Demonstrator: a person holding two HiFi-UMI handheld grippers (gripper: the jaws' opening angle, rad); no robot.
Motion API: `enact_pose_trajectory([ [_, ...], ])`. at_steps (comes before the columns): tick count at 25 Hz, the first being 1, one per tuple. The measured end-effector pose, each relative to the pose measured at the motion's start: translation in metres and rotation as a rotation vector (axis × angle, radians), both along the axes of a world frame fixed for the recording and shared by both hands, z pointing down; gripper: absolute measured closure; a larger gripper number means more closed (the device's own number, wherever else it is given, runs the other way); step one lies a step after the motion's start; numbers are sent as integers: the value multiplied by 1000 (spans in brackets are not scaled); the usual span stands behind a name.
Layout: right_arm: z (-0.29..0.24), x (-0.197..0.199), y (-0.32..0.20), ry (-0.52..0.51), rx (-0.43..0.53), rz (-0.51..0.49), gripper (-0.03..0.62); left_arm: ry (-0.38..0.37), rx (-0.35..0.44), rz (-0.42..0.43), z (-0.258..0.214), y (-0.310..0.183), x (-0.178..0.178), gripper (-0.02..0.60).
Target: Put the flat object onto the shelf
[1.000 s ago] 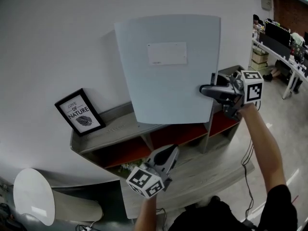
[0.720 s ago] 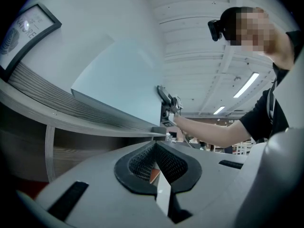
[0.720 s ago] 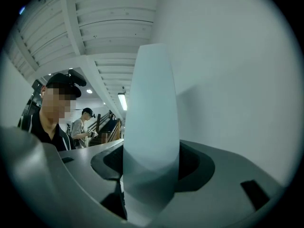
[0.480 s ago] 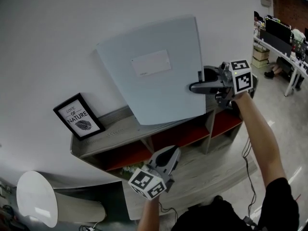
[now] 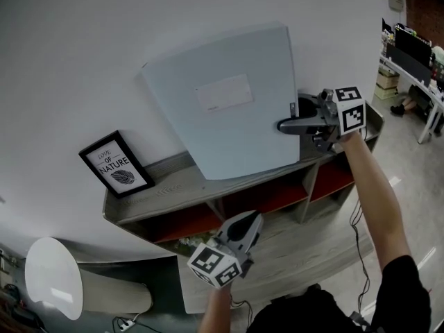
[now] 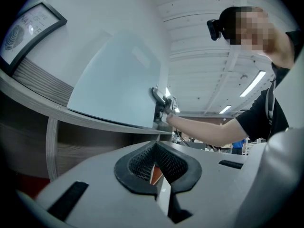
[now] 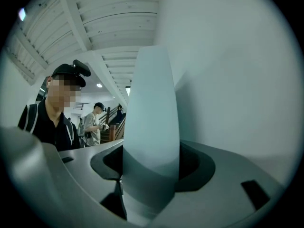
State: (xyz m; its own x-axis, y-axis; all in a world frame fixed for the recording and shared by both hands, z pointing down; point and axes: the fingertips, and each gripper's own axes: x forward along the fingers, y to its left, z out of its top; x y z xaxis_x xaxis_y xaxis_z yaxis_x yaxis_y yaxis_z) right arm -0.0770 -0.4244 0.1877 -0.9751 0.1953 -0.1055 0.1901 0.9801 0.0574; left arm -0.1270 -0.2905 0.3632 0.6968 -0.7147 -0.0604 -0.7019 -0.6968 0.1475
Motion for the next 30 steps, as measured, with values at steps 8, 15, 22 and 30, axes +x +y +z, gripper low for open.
enact_pose_trajectory([
  [8, 4, -1, -4, -8, 40, -7, 322, 4, -5, -16, -2, -8, -1, 569],
  [15, 3, 1, -6, -27, 21, 35, 322, 5, -4, -9, 1, -10, 1, 569],
  [22, -8, 4, -10, -59, 10, 86, 304, 8, 1, 2, 1, -14, 2, 569],
  [30, -13, 8, -10, -80, 9, 119, 286, -3, -11, 12, 4, -15, 3, 569],
])
